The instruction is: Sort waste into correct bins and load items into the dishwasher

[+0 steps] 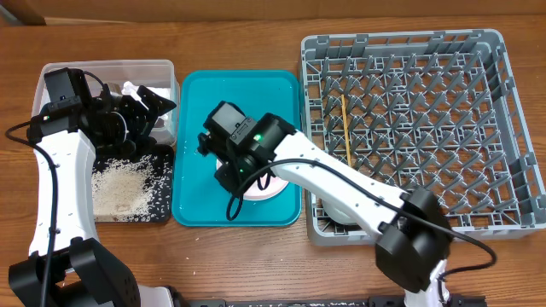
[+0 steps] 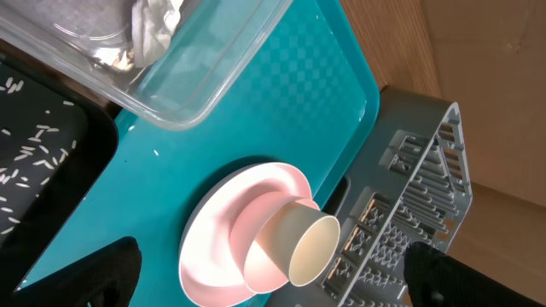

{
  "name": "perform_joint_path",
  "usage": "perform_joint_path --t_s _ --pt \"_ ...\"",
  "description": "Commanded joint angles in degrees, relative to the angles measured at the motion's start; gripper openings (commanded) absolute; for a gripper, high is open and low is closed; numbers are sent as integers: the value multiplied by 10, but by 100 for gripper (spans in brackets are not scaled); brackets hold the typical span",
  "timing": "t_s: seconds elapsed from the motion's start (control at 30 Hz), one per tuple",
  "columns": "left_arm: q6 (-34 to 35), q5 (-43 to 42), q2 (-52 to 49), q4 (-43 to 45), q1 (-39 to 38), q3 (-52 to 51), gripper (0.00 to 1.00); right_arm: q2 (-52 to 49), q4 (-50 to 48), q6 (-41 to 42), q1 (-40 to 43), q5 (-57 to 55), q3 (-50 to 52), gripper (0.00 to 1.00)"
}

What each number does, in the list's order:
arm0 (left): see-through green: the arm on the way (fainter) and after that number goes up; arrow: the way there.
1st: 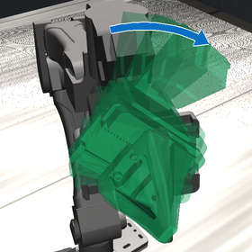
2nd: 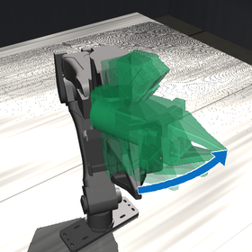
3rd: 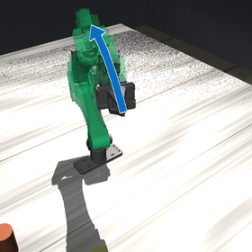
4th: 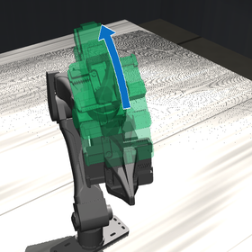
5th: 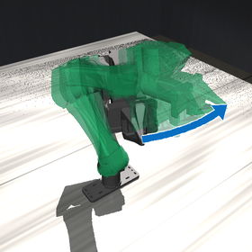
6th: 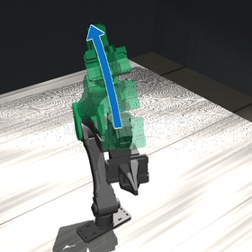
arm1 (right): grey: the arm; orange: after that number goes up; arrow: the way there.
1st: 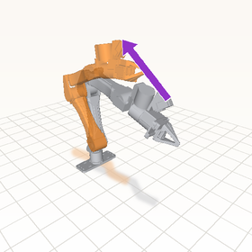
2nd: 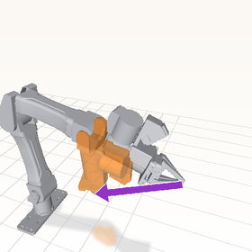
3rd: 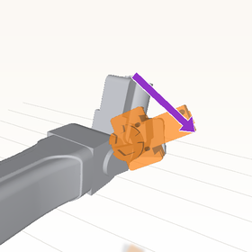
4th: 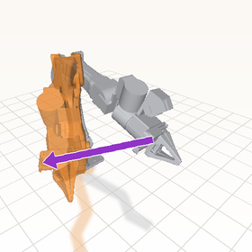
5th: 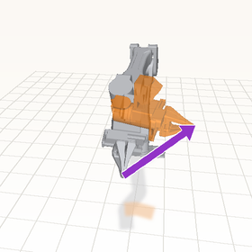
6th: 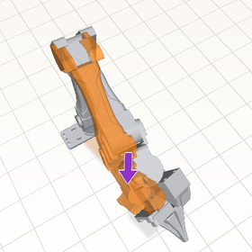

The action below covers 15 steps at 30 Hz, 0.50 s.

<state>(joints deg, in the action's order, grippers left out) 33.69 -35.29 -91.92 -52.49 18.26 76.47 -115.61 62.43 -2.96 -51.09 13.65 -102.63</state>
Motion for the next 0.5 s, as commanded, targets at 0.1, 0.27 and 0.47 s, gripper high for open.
perform_joint_path --t_s 0.1,0.27,0.47 --pt "-9 0 5 1 1 10 100 60 -55 3 -2 -61 -6 29" --pt "-9 0 5 1 1 10 100 56 -97 39 -2 -132 -6 29" --pt "-9 0 5 1 1 10 100 49 -108 92 -2 -218 -4 28"
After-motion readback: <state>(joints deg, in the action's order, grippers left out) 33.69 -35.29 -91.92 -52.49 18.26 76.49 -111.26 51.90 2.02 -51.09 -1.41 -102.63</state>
